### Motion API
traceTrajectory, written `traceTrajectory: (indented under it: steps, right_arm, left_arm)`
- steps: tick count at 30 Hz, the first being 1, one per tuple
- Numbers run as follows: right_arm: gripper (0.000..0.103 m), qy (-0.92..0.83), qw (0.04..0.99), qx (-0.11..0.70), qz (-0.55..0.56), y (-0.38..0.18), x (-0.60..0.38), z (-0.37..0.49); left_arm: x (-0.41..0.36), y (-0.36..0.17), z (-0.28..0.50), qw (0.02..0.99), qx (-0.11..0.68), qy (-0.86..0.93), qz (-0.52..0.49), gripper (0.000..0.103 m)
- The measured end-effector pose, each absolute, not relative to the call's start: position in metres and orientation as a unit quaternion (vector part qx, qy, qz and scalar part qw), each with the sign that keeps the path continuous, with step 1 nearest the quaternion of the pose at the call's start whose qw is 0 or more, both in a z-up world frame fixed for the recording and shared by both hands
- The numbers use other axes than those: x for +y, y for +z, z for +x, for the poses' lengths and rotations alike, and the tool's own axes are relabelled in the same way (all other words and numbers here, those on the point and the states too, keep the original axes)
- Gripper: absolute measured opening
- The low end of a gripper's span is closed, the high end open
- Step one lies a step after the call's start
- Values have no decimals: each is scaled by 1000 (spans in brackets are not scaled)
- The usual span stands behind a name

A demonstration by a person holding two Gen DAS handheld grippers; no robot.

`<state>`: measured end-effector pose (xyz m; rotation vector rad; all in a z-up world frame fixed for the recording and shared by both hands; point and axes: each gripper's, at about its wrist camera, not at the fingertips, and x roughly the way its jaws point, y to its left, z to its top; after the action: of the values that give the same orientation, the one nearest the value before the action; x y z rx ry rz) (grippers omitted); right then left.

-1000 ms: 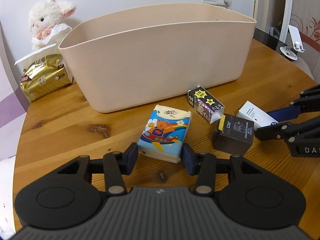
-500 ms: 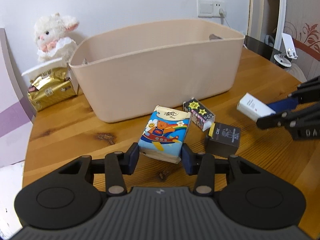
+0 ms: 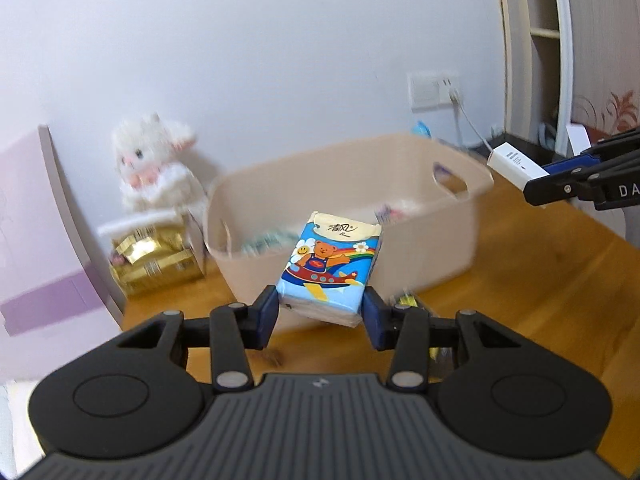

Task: Organize objects
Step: 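Carry both items over the basket and release them inside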

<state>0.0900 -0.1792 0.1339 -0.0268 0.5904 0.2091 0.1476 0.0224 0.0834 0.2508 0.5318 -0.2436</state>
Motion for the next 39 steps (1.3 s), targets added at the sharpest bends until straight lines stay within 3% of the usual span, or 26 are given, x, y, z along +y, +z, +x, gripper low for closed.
traceTrajectory:
  steps: [6, 12, 29, 33, 34, 36, 38, 39]
  right_arm:
    - [27, 102, 963, 250, 1, 164, -182, 116]
    - [27, 101, 959, 263, 14, 168, -179, 156]
    - [28, 76, 930, 359, -4, 108, -159, 235]
    - [29, 72, 926, 370, -4, 100, -157, 237]
    - [38, 74, 926, 371, -5, 99, -156, 238]
    - [40, 74, 928, 365, -8, 102, -155, 236]
    - [49, 77, 932, 355, -10, 107, -155, 230]
    - [55, 78, 934, 350, -10, 111, -156, 227]
  left_arm:
    - [18, 112, 183, 959, 240, -96, 116, 47]
    - [7, 112, 225, 958, 251, -74, 114, 47]
    - [-5, 51, 303, 916, 393, -16, 79, 47]
    - [-4, 53, 301, 917, 391, -16, 80, 49]
    - [-3, 55, 300, 918, 389, -19, 78, 49]
    - [-4, 59, 296, 921, 383, -21, 76, 53]
    - [-3, 65, 292, 925, 372, -21, 77, 67]
    - [-3, 68, 289, 927, 365, -22, 78, 67]
